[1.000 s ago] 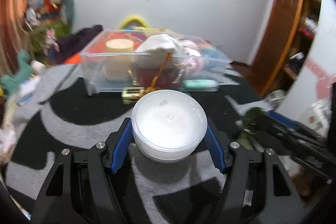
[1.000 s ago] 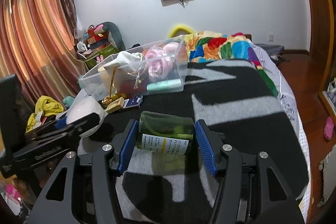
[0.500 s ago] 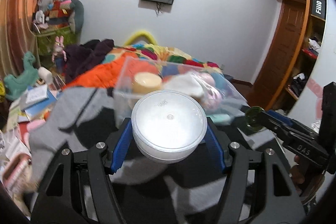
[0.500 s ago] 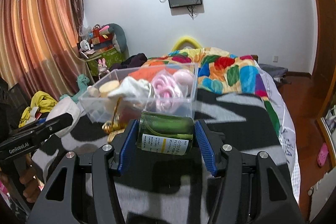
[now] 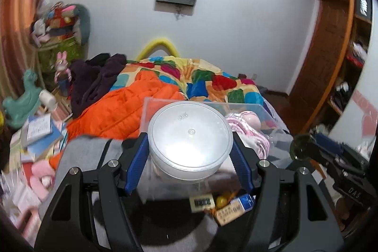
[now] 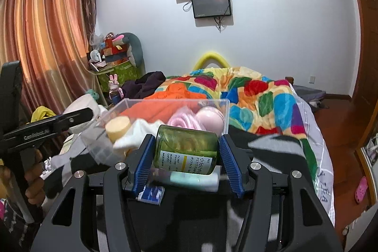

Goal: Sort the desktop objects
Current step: 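Carry the white container and green bottle over the clear bin and lower them in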

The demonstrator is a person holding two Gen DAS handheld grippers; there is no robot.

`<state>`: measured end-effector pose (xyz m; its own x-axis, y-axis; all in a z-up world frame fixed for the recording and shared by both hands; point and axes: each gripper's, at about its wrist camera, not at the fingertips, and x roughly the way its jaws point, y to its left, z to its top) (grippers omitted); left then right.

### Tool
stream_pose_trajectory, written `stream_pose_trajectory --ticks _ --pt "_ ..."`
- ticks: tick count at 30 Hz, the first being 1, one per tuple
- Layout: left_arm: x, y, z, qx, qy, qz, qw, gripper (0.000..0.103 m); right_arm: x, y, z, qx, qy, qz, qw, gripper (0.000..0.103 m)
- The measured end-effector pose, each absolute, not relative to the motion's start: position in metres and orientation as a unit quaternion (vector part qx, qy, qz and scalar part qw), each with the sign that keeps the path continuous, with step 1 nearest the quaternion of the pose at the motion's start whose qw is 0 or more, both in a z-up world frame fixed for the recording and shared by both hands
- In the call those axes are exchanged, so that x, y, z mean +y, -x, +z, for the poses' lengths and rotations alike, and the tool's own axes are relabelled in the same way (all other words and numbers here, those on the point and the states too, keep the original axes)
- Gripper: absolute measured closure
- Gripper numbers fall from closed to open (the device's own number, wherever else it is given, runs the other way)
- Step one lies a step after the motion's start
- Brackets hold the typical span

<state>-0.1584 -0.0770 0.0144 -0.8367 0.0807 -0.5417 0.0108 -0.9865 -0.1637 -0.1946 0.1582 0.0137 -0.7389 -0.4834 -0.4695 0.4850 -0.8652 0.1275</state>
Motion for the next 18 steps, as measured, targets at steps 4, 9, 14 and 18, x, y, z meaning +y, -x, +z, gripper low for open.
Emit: stream_pose_trajectory --ticks 4,9,14,18 --pt "-0.074 0.191 0.02 -0.073 0.301 0.95 0.041 0.037 0.148 0.21 0.019 0.008 -0.25 -0.934 0.255 0.051" --pt "-0.063 0.221 0.016 -0.022 0.307 0.952 0.006 0.037 0.135 0.234 0.016 0.015 -0.257 -0.934 0.246 0.05" --pt "-0.064 0.245 0.009 -0.033 0.323 0.946 0.015 0.037 0.121 0.261 0.001 0.026 -0.282 -0.932 0.225 0.05" --pt "-0.064 0.257 -0.003 -0.045 0.339 0.939 0.025 0.037 0.112 0.263 -0.004 0.048 -0.273 -0.937 0.214 0.051"
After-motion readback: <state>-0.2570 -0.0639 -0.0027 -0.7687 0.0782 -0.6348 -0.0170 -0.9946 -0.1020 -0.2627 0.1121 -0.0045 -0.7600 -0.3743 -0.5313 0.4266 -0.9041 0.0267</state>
